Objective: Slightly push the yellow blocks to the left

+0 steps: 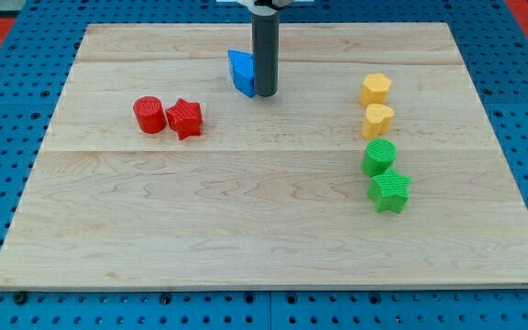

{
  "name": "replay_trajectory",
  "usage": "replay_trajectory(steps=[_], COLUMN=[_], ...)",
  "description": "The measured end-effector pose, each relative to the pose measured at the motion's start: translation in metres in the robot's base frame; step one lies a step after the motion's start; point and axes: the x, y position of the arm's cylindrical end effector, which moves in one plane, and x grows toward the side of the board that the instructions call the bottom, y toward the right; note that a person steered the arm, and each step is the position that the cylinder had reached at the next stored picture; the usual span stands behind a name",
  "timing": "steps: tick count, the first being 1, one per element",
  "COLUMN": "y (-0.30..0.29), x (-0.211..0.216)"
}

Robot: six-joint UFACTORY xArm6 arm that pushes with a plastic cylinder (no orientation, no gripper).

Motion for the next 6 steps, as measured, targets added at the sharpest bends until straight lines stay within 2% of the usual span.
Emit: replay_trajectory(steps=[3, 4, 5, 6], y=[0.016, 0.037, 0.095, 0.104], x=[0.006, 0.044, 0.049, 0.049])
